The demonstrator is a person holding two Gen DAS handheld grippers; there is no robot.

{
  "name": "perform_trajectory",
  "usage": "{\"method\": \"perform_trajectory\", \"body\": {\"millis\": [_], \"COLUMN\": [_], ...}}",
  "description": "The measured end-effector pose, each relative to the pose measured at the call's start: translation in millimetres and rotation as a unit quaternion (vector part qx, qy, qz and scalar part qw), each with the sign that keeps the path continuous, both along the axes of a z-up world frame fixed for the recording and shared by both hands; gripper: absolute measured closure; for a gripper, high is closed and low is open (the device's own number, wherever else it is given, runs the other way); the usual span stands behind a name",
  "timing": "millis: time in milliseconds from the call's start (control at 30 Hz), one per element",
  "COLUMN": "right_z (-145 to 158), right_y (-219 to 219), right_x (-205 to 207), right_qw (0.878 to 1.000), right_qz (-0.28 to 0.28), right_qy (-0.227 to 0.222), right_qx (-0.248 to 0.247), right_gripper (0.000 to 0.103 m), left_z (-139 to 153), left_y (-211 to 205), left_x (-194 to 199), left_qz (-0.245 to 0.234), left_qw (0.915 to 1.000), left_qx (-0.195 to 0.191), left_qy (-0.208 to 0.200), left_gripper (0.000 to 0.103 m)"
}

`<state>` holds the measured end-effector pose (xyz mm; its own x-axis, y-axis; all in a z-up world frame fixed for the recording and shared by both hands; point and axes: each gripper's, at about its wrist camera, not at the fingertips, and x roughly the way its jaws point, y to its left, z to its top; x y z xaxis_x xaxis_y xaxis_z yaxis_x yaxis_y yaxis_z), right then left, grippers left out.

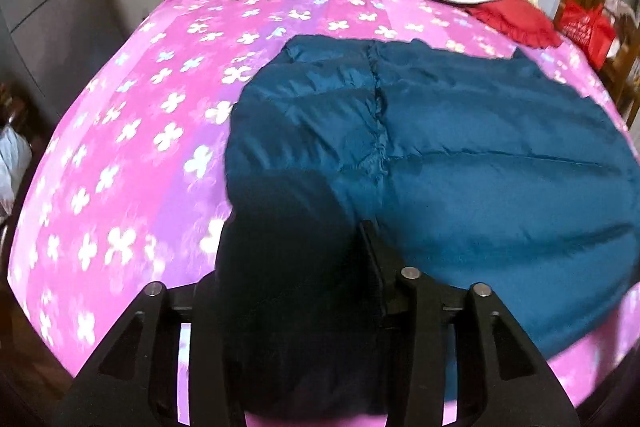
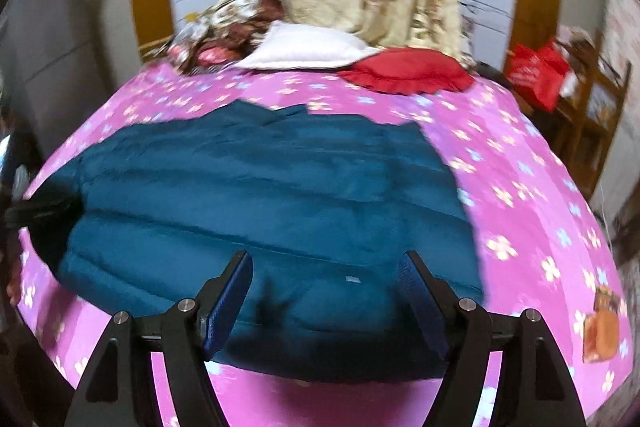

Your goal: Fold large clothes

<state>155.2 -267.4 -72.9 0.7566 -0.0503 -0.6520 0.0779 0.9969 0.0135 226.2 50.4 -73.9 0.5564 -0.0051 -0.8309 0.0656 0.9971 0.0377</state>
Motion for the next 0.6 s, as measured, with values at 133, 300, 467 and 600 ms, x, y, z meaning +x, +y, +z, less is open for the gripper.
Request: {"method": "perform_trajectory", "body": {"millis": [133, 300, 467, 600], "right_z": [-4.3, -21.7, -38.0, -39.8], "right_y": [33.5, 54.1, 36.0, 15.0], "right_x": [27.3, 71.5, 102.9, 105.8], "right_qw": [0.999, 0.998, 0.997, 0.996], "right_qz": [0.031, 0.035, 0.014, -0.022], "right_qy": [0.014, 0.044, 0.067, 0.069], "right_qx": [-0.011, 0.003, 0.033, 0.048], "right_gripper": [0.029, 0.029, 0.012, 0.012], "left_z": [-1.2, 11.9, 24.7, 38.2], "left_y": [6.2, 33.6, 67.8, 87.9], "left_x": [1.6, -6.0, -10.8, -21.3], "left_qz": [0.015, 0.017, 0.027, 0.053], "left_qw": [0.9997, 0.9963, 0.9867, 0.983], "left_qx": [-0.018, -0.083, -0.159, -0.171], "left_qy": [-0.008, -0.014, -0.019, -0.04], "left_gripper": [0.059, 0.059, 0.059, 0.058]}}
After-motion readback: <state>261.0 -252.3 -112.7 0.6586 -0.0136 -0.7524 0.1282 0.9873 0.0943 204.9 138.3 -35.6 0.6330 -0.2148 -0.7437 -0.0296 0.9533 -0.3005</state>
